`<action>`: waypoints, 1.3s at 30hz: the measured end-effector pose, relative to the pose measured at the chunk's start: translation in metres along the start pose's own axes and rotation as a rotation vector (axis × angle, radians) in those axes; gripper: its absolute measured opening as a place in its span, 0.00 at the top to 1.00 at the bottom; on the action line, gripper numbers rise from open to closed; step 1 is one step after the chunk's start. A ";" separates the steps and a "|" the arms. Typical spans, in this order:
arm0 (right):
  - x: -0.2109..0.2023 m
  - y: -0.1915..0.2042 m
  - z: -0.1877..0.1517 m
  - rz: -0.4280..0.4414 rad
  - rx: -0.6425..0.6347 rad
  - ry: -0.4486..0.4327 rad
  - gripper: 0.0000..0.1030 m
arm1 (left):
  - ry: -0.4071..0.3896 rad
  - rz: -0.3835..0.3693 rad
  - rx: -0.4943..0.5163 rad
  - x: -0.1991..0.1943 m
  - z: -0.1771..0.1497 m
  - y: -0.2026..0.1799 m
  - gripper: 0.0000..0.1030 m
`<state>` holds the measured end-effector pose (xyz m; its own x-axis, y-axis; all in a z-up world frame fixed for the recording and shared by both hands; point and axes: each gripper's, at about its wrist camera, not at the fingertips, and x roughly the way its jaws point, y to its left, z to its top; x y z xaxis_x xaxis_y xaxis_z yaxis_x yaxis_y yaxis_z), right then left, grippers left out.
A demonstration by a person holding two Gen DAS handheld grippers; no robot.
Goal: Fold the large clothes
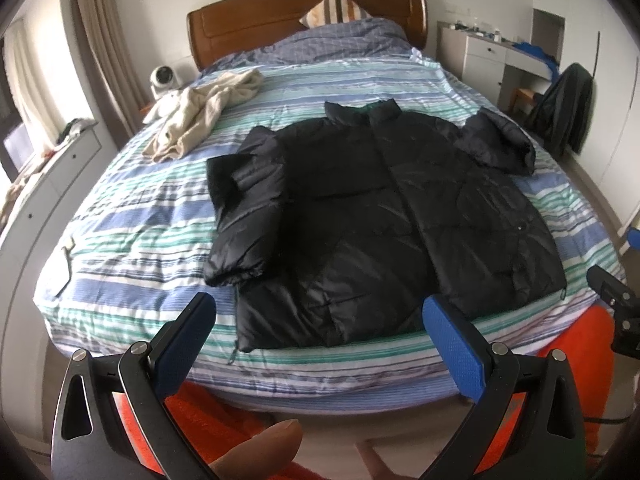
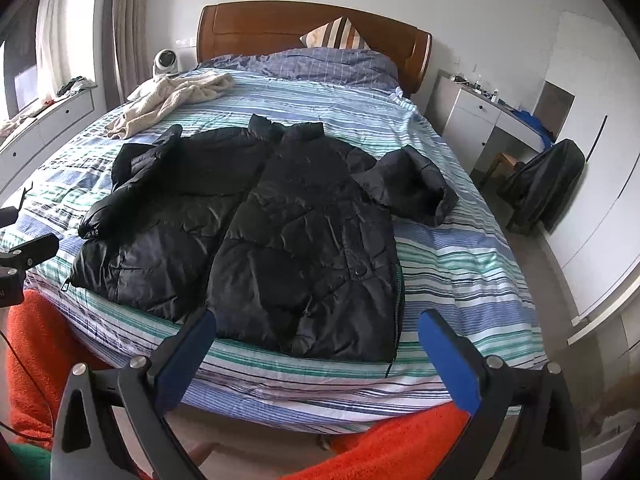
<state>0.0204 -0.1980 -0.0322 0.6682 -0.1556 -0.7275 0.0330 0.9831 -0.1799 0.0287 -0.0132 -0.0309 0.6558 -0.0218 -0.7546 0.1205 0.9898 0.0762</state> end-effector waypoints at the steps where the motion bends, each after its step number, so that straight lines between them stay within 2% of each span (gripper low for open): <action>1: 0.000 -0.001 0.000 0.000 0.005 0.000 0.00 | 0.002 -0.006 0.002 0.001 0.001 -0.001 0.00; 8: 0.001 -0.006 -0.002 -0.005 0.016 0.009 0.00 | -0.023 -0.025 0.008 -0.004 0.005 -0.005 0.00; 15: 0.001 -0.006 -0.002 -0.002 0.016 0.008 0.00 | 0.012 -0.023 -0.022 0.003 0.004 0.002 0.00; 34: -0.003 0.007 -0.003 0.041 -0.008 0.002 0.00 | -0.024 -0.035 -0.029 -0.008 0.004 0.005 0.00; 39: 0.002 0.008 -0.008 0.056 -0.007 0.026 0.00 | -0.038 -0.030 -0.026 -0.009 0.002 0.004 0.00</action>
<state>0.0162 -0.1913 -0.0402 0.6496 -0.1032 -0.7533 -0.0093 0.9896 -0.1435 0.0247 -0.0093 -0.0221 0.6798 -0.0565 -0.7312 0.1216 0.9919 0.0364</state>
